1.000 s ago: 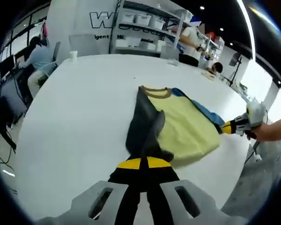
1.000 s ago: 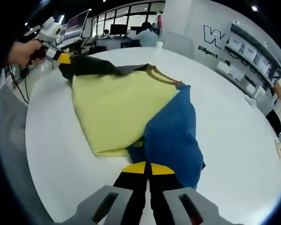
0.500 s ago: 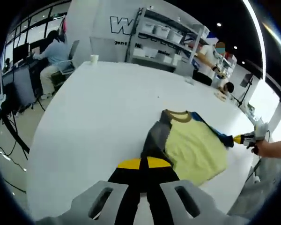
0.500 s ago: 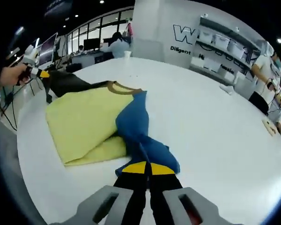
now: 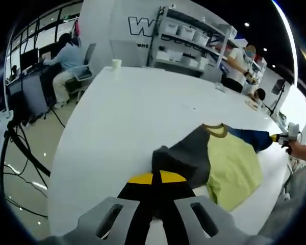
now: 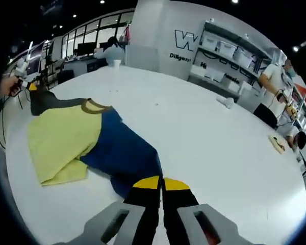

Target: Fold the garment on the visible template until the final outline fits inside the template.

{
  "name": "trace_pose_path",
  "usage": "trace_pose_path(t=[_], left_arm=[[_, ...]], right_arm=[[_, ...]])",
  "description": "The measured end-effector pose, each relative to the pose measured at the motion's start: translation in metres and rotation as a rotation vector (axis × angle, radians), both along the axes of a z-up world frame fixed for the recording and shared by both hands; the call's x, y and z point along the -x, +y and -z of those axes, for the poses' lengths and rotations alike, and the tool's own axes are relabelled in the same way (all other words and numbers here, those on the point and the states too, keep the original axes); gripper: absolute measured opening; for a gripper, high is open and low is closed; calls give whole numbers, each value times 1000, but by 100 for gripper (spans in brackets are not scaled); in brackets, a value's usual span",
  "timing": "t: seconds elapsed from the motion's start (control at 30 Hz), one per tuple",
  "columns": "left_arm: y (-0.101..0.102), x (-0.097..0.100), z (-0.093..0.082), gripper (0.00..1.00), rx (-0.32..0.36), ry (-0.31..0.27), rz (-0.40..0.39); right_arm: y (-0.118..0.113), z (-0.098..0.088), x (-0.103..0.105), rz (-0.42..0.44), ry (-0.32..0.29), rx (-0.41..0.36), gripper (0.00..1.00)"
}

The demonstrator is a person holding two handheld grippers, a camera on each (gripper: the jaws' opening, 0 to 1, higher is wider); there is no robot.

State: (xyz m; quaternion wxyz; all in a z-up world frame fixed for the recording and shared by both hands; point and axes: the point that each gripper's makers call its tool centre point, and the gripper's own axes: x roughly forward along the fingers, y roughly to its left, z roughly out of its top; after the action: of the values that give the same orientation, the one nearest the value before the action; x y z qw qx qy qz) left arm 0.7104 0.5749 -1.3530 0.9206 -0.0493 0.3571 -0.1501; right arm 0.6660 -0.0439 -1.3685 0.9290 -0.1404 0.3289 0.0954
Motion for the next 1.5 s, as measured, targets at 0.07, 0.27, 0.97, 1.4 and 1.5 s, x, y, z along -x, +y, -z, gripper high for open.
trace_pose_path(t=[0.07,0.27,0.97,1.4,1.5], left_arm=[[2,-4,3,7,-1,6,-7],[-1,2,8,7,5,49,-35],[24,29,19,18,-94,108,-135],[-57,70,34,30,-254,80,273],[-69,79,44,29,-304,81,352]], right_arm=[[-9,3,-2,15,9,4,0],[-22,17,4,61,86,-2,0],[-16,32,17,38,173,-5,0],[1,12,26,20,67,51,6],[3,8,28,20,49,39,7]])
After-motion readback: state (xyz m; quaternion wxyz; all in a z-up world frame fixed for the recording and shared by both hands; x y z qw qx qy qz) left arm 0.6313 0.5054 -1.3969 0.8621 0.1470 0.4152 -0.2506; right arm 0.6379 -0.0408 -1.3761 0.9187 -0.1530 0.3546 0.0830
